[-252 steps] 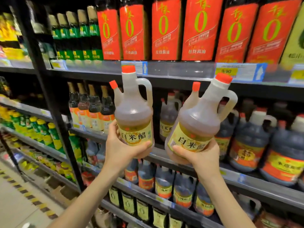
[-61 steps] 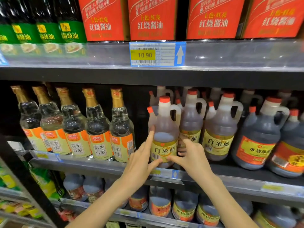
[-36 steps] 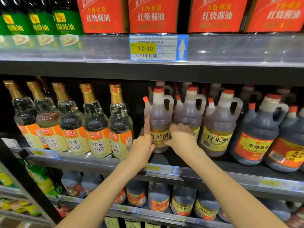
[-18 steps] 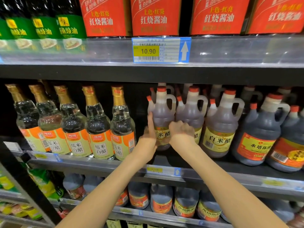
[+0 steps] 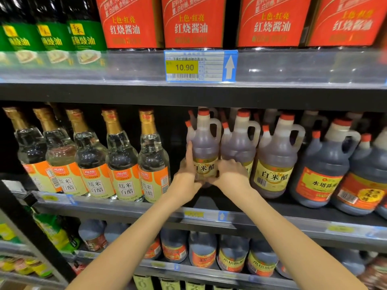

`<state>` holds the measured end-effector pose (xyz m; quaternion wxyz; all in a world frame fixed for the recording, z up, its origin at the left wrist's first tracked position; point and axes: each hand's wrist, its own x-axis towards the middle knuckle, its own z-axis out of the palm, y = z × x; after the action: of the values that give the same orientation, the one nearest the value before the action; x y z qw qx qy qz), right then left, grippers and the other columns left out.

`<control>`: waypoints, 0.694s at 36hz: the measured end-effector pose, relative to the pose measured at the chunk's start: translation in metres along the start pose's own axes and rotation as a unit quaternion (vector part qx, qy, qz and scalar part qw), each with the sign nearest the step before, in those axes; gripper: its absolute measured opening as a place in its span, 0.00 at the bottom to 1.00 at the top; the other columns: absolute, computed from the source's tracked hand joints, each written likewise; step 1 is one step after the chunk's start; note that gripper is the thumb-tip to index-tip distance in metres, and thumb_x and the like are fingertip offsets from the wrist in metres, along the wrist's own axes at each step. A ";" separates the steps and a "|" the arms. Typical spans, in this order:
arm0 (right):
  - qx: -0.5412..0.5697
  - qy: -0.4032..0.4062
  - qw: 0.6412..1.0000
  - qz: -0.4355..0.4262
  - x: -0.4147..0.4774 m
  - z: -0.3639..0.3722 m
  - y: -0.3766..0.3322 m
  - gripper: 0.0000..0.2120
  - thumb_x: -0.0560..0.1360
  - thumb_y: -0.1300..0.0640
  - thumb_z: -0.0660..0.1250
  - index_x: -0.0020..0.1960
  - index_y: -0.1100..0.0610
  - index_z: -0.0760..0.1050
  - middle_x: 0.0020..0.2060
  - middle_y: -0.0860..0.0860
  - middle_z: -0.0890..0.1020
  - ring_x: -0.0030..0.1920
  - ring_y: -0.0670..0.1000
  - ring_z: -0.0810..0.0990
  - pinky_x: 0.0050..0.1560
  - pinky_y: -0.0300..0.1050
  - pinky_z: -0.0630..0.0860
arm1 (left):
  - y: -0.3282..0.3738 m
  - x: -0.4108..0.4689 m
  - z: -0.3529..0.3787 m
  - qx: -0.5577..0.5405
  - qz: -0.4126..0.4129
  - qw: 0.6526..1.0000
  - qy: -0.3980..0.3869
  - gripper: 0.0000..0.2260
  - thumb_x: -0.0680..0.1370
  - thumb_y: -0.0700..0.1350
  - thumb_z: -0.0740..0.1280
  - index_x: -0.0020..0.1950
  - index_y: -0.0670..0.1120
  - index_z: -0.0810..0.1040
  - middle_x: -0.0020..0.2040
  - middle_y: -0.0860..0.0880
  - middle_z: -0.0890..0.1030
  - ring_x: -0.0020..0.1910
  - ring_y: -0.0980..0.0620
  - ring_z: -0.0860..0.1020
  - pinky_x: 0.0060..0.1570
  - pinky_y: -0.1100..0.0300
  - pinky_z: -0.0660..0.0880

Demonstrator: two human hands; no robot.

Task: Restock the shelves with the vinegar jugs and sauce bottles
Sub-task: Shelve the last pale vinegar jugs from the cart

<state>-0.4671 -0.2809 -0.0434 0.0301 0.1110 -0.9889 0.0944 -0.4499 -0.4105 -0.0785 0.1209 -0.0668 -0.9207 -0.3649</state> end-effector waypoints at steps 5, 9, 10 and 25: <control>0.039 0.036 0.997 -0.061 -0.018 0.000 0.017 0.22 0.74 0.44 0.67 0.63 0.54 0.73 0.56 0.55 0.79 0.56 0.56 0.76 0.53 0.48 0.75 | 0.011 -0.015 -0.012 0.042 0.019 0.999 -0.013 0.36 0.77 0.42 0.67 0.77 0.43 0.47 0.73 0.42 0.64 0.68 0.45 0.69 0.60 0.62 0.67; 0.052 0.025 0.994 -0.094 -0.034 -0.004 0.033 0.20 0.74 0.47 0.67 0.61 0.58 0.74 0.55 0.55 0.79 0.55 0.56 0.77 0.51 0.50 0.77 | 0.013 -0.033 -0.017 0.092 0.012 0.995 -0.031 0.30 0.77 0.51 0.67 0.75 0.47 0.58 0.73 0.45 0.64 0.71 0.45 0.65 0.67 0.53 0.68; 0.047 0.019 0.994 -0.097 -0.038 -0.006 0.037 0.21 0.74 0.46 0.67 0.60 0.59 0.74 0.54 0.55 0.79 0.54 0.56 0.77 0.51 0.51 0.77 | 0.015 -0.039 -0.020 0.115 0.002 0.993 -0.039 0.29 0.77 0.53 0.65 0.74 0.46 0.59 0.73 0.45 0.63 0.72 0.45 0.64 0.68 0.50 0.68; -0.017 -0.058 0.968 -0.243 -0.119 -0.017 0.099 0.30 0.76 0.47 0.65 0.73 0.59 0.62 0.69 0.56 0.69 0.68 0.56 0.68 0.64 0.52 0.70 | 0.072 -0.157 -0.026 0.389 -0.076 0.914 -0.091 0.30 0.78 0.58 0.61 0.76 0.47 0.59 0.72 0.47 0.68 0.69 0.46 0.69 0.61 0.52 0.70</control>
<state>-0.3725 -0.1577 -0.0538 -0.0035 0.3523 -0.9339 0.0608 -0.2794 -0.3816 -0.0550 0.0249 0.0231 -0.9992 0.0211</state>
